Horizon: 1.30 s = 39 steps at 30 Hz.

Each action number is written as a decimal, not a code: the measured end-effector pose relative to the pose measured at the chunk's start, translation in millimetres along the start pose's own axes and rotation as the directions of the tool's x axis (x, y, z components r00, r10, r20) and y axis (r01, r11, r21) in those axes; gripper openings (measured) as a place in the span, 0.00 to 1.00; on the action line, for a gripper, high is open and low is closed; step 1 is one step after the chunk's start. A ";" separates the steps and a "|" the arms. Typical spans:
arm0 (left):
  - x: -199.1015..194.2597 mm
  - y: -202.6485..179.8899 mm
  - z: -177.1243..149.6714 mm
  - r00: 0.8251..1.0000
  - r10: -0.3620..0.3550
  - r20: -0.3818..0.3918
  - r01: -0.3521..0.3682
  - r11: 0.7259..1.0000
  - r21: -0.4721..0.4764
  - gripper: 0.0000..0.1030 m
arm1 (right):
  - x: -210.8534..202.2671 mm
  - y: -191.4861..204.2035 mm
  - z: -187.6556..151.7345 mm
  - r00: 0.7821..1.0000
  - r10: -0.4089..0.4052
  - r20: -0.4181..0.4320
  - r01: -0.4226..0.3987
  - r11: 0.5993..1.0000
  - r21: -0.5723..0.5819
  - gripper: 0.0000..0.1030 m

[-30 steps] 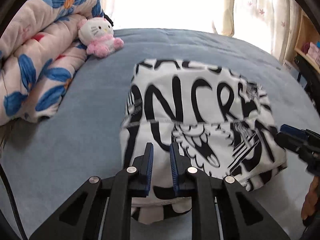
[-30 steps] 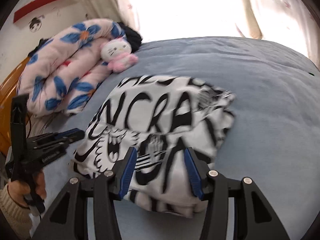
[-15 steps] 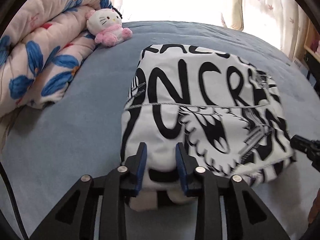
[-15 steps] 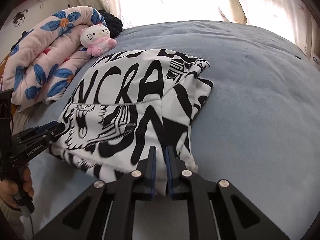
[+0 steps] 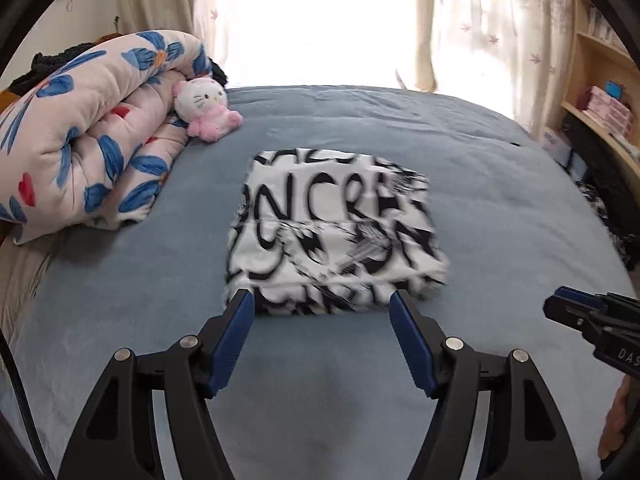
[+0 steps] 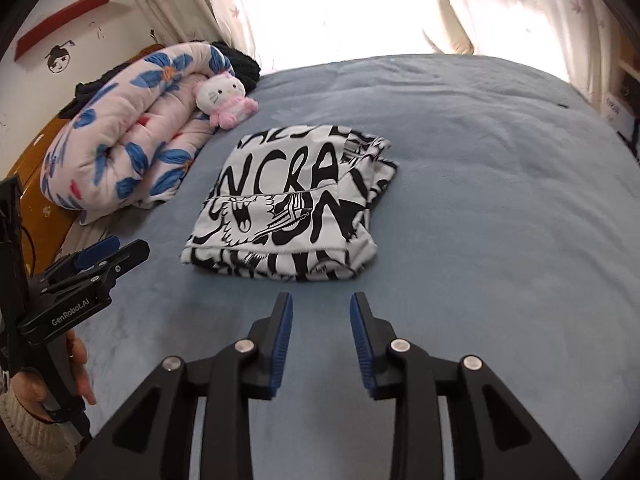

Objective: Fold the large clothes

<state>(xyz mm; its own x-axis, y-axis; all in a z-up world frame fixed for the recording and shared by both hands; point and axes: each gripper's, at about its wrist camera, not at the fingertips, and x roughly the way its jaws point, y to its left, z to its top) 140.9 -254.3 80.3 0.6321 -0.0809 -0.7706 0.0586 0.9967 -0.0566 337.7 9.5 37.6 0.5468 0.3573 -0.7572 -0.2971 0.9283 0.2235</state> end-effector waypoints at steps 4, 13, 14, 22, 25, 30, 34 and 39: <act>-47.7 -26.7 -14.0 1.000 -0.007 0.015 0.007 1.000 0.012 0.67 | -56.0 0.2 -21.5 0.998 -0.029 0.047 0.031 0.999 -0.028 0.29; -130.6 -87.9 -70.8 0.997 0.065 0.045 -0.068 0.996 0.058 0.78 | -154.3 -14.9 -82.6 0.970 -0.183 0.160 0.186 0.983 -0.001 0.66; -136.4 -93.7 -79.7 0.996 0.074 0.041 -0.076 0.995 0.058 0.78 | -161.3 -16.0 -89.4 0.966 -0.195 0.167 0.197 0.980 0.005 0.66; -164.1 -126.8 -149.2 0.999 0.042 0.014 -0.042 0.999 0.009 0.79 | -195.0 -27.7 -161.1 0.953 -0.227 0.199 0.217 0.974 0.071 0.75; -166.9 -136.0 -166.8 1.000 0.026 0.004 -0.026 1.000 -0.005 0.79 | -195.8 -28.9 -178.9 0.957 -0.223 0.187 0.209 0.974 0.090 0.76; -169.6 -151.2 -187.2 1.000 0.007 -0.008 -0.007 1.000 0.002 0.79 | -198.6 -28.7 -202.8 0.955 -0.227 0.191 0.208 0.971 0.115 0.76; -170.3 -158.3 -196.7 1.000 -0.015 -0.020 0.016 1.000 0.002 0.79 | -196.2 -26.0 -212.4 0.952 -0.250 0.178 0.238 0.967 0.088 0.76; -168.9 -160.2 -202.4 0.999 -0.021 -0.030 0.020 1.000 -0.011 0.79 | -192.3 -24.2 -219.5 0.945 -0.275 0.175 0.268 0.961 0.065 0.76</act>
<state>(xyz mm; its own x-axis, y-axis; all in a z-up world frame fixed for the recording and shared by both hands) -131.7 -398.5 91.1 0.6073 -0.1013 -0.7880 0.0631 0.9949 -0.0792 67.9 -104.2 43.1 0.7353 0.1001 -0.6703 -0.0880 0.9948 0.0520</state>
